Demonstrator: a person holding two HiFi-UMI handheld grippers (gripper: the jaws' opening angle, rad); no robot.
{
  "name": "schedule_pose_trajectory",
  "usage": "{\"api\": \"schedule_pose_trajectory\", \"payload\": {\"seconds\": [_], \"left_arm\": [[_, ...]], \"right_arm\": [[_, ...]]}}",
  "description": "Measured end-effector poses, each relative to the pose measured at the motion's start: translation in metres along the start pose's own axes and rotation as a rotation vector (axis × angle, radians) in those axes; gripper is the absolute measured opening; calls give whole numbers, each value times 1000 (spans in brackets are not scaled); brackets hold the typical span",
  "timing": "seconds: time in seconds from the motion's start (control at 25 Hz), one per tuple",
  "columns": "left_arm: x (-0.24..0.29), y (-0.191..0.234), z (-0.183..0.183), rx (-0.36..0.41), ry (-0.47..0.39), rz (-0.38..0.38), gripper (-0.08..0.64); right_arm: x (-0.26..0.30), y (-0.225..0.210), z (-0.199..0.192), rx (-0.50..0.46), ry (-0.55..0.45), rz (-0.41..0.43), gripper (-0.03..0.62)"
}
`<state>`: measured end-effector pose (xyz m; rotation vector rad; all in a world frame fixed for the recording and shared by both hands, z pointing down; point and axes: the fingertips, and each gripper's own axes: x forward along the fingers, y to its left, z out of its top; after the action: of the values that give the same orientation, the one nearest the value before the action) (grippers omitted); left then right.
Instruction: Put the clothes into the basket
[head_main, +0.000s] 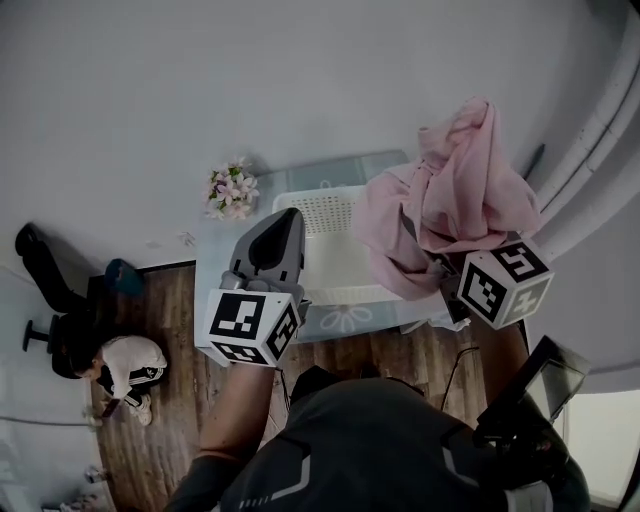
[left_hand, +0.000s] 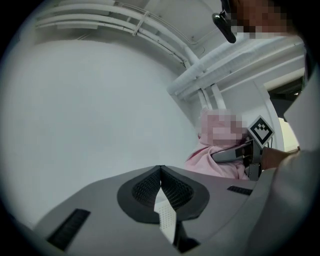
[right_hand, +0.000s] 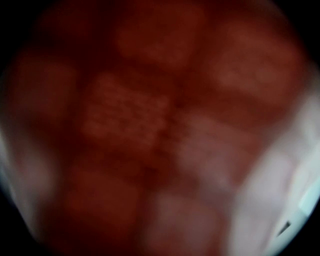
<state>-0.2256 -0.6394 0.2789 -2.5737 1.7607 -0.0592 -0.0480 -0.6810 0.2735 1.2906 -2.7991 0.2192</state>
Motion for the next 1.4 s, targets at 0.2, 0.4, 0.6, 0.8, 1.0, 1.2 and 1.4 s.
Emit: {"api": "schedule_pose_trajectory", "payload": {"seconds": [0.2,0.4,0.6,0.8,1.0,1.2,1.4], "left_arm": [[25,8,-17,-10,65,-19,8],[53,23,-36,-18,101,-68,8],[79,40,-75,-95,185,-102,9],[96,43,-108,-101,256,-133,9],[114,45,-141,-153,299,-139,9],[128,47,-170,-169,352,-141,9],[140,47,-190,-178,403,-165,9]], "right_arm": [[37,-11,-21,37,68,18,388],[80,-21,-56,70,171,-19,387],[111,-29,-102,93,289,-56,387],[129,-34,-155,146,410,-67,387],[139,-37,-196,148,535,-50,388],[147,-33,-240,196,674,-30,387],[152,-38,-276,256,797,-55,388]]}}
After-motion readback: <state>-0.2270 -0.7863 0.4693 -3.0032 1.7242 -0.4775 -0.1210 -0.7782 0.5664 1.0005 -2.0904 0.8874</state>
